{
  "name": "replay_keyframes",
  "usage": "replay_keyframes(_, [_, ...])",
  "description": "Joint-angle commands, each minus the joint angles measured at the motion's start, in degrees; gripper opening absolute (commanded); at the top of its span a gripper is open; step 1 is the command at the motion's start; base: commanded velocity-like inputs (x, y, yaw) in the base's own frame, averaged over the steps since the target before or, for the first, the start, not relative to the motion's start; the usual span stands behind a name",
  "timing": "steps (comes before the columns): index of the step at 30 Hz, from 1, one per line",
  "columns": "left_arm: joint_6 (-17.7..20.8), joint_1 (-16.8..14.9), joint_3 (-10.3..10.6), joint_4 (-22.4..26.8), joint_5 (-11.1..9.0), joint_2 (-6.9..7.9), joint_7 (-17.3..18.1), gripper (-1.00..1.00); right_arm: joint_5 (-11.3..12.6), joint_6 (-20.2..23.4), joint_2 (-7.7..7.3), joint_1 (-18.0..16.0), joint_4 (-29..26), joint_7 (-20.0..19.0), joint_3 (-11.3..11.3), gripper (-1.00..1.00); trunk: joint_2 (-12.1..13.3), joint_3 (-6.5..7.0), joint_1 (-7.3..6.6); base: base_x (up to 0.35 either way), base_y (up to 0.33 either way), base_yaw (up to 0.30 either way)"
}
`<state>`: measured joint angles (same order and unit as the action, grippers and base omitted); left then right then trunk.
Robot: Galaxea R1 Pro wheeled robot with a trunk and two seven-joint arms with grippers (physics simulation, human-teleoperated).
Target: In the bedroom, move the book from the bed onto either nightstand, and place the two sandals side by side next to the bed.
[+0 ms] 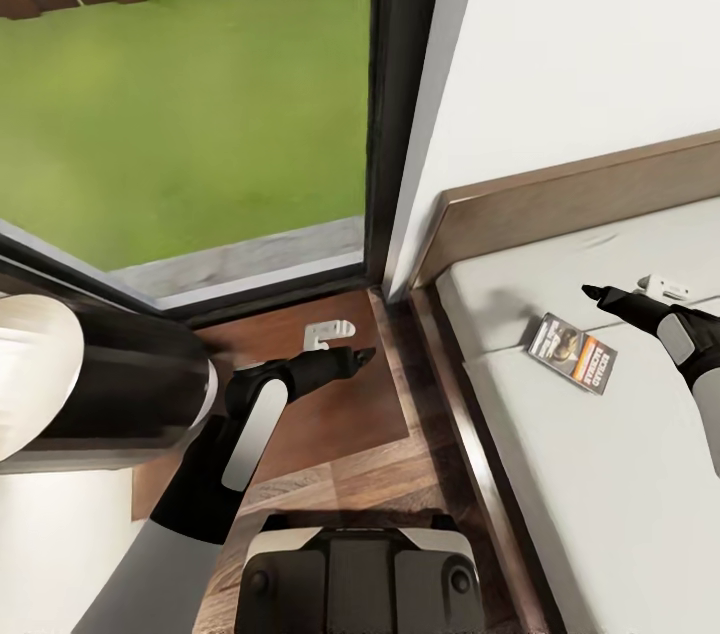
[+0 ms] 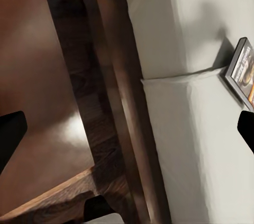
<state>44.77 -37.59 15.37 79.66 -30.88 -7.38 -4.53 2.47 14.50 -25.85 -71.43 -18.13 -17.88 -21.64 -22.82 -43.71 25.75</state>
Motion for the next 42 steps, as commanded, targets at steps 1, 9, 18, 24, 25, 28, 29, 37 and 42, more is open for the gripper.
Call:
replay_keyframes(1, [0.2, 0.0, 0.0, 0.1, -0.6, -0.01, -0.5, 1.00, 0.3, 0.4, 0.01, 0.0, 0.0, -0.2, -0.3, 1.00, -0.1, -0.16, 0.03, 0.000, 0.000, 0.000])
replay_keyframes(9, [0.1, 0.0, 0.0, 0.1, -0.6, -0.01, -0.5, 1.00, 0.3, 0.4, 0.01, 0.0, 0.0, -0.2, -0.3, 1.00, -0.1, -0.89, 0.03, 0.000, 0.000, 0.000])
replay_keyframes(18, [0.1, 0.1, 0.0, 0.1, -0.6, -0.01, -0.5, 1.00, 0.3, 0.4, 0.05, 0.0, 0.1, -0.2, -0.3, 1.00, -0.1, -1.72, 0.03, 0.000, 0.000, 0.000])
replay_keyframes(24, [0.1, 0.1, 0.0, 0.1, -0.6, -0.01, -0.5, 1.00, 0.3, 0.4, 0.09, 0.0, 0.2, -0.2, -0.2, 1.00, -0.1, -2.27, 0.03, 0.000, 0.000, 0.000])
replay_keyframes(25, [0.1, 0.1, 0.0, 0.1, -0.6, -0.01, -0.5, 1.00, 0.3, 0.4, 0.09, 0.0, 0.2, -0.2, -0.2, 1.00, -0.1, -2.36, 0.03, 0.000, 0.000, 0.000])
replay_keyframes(28, [0.1, 0.1, 0.0, 0.1, -0.6, -0.01, -0.5, 1.00, 0.3, 0.4, 0.10, 0.0, 0.2, -0.2, -0.2, 1.00, -0.1, -2.63, 0.03, 0.000, 0.000, 0.000])
replay_keyframes(29, [0.1, 0.1, 0.0, 0.1, -0.6, -0.01, -0.5, 1.00, 0.3, 0.4, 0.10, 0.0, 0.3, -0.2, -0.2, 1.00, -0.1, -2.73, 0.03, 0.000, 0.000, 0.000])
replay_keyframes(37, [0.1, 0.1, 0.0, 0.1, -0.6, -0.01, -0.5, 1.00, 0.3, 0.4, 0.10, 0.0, 0.4, -0.2, -0.2, 1.00, -0.1, -3.46, 0.03, 0.000, 0.000, 0.000])
replay_keyframes(42, [0.1, 0.1, 0.0, 0.1, -0.6, -0.01, -0.5, 1.00, 0.3, 0.4, 0.10, 0.0, 0.4, -0.2, -0.2, 1.00, -0.1, -3.92, 0.03, 0.000, 0.000, 0.000])
